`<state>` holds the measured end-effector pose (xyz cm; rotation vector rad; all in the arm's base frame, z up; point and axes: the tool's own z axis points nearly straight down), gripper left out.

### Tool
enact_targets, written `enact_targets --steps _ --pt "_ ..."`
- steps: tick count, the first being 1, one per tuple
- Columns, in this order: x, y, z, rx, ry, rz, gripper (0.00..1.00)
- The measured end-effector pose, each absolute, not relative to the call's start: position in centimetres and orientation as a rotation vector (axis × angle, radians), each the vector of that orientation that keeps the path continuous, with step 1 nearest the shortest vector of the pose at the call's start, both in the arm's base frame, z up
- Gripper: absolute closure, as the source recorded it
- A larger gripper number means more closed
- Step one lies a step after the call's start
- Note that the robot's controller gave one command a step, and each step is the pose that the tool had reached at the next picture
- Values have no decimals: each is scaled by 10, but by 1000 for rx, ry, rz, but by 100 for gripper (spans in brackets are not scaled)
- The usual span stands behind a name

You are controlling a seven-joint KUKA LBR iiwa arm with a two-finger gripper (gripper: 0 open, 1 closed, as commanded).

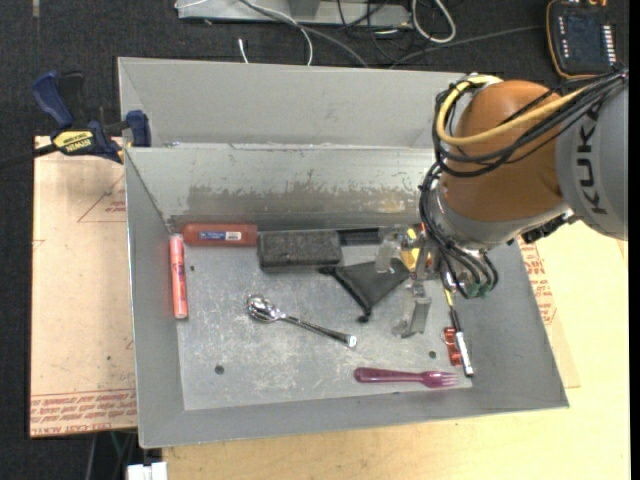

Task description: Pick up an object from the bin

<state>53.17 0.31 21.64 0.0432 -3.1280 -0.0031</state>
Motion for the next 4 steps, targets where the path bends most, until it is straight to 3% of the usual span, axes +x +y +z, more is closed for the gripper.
enact_targets --steps 1,3,4 --pt "552 -55 239 233 -3121 -7 100" --pt "554 -43 232 274 -3121 -1 100" --pt "591 -25 129 499 -3099 -5 100"
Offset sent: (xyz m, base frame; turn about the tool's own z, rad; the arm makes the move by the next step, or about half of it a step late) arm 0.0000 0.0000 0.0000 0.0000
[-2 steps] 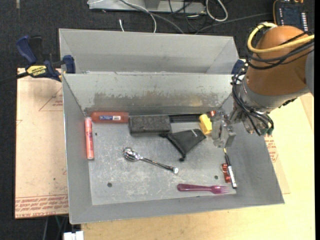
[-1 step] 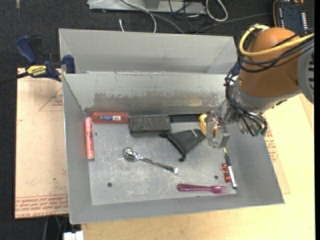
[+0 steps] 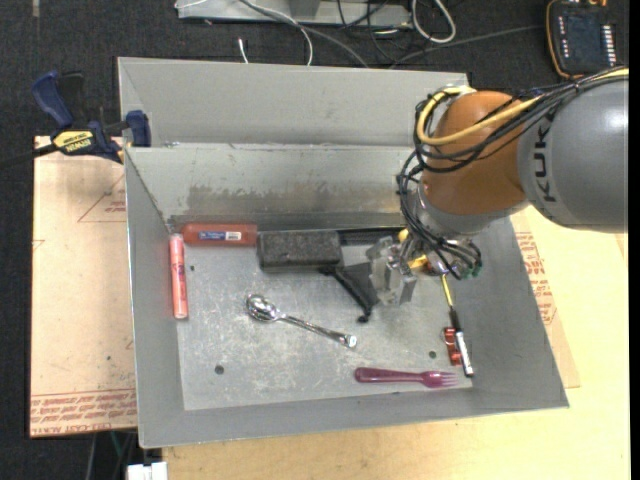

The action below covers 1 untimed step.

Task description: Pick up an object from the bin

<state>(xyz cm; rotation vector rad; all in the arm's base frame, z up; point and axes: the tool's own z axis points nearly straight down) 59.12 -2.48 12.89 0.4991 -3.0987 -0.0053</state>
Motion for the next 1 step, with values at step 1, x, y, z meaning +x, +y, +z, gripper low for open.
enact_targets --steps 1 --pt "530 9 160 447 -3102 -9 100"
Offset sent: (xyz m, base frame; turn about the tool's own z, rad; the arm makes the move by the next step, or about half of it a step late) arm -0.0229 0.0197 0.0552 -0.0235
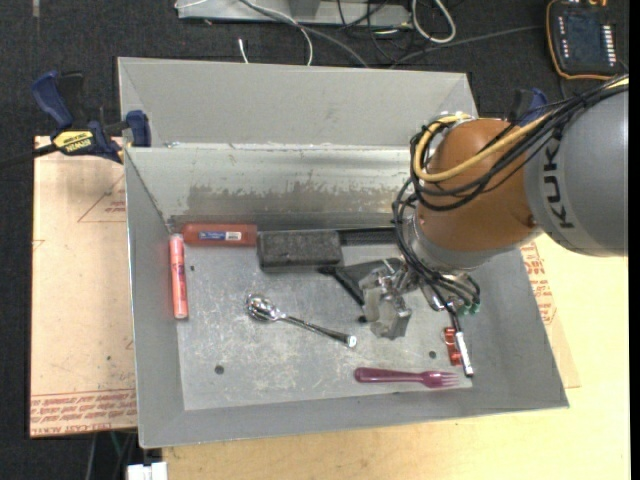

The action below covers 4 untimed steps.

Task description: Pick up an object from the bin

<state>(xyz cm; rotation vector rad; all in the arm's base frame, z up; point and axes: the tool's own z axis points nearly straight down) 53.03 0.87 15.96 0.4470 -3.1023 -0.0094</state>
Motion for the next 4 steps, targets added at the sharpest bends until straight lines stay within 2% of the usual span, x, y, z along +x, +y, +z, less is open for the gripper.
enact_targets --steps 1,2,3,4 --pt "548 2 180 496 -3101 -7 100" --pt "525 0 199 -116 -3137 -10 100" --pt "549 9 199 402 -3119 -7 100" --pt "539 10 210 45 -3142 -11 100"
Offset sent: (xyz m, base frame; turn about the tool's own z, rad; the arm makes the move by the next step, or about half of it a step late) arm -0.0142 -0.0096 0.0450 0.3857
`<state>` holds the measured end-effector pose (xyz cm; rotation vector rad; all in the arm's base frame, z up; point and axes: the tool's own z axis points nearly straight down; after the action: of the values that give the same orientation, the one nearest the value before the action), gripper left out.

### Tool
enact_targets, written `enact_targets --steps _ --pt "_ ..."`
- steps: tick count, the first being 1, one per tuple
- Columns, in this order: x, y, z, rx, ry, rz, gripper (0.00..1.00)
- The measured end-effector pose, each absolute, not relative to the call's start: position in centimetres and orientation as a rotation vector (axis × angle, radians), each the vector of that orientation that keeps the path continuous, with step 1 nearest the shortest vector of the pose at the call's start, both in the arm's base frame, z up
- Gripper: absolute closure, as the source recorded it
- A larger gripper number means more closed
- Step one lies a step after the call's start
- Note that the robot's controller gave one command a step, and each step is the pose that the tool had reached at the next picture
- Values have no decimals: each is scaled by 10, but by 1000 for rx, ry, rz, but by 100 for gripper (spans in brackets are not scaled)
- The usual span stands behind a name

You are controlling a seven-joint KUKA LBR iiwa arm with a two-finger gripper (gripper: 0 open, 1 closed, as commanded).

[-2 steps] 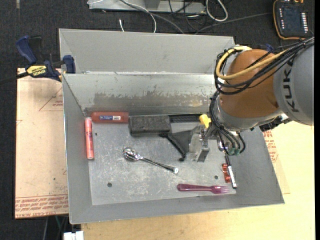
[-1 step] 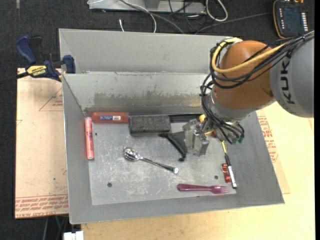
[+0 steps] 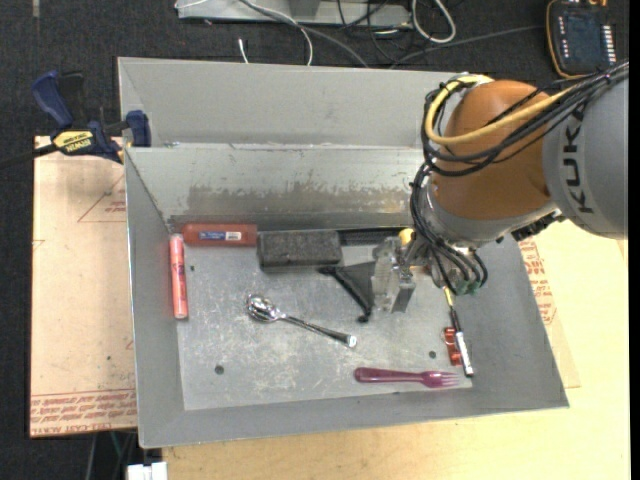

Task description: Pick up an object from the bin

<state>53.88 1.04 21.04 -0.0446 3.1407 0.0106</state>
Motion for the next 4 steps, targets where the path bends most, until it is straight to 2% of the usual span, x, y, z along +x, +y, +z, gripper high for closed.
enact_targets --steps 1,2,3,4 --pt "541 16 208 162 3135 10 100" --pt "567 -11 97 200 3127 11 0" --pt "571 -18 77 209 3131 11 100" --pt "571 -18 77 209 3131 11 100"
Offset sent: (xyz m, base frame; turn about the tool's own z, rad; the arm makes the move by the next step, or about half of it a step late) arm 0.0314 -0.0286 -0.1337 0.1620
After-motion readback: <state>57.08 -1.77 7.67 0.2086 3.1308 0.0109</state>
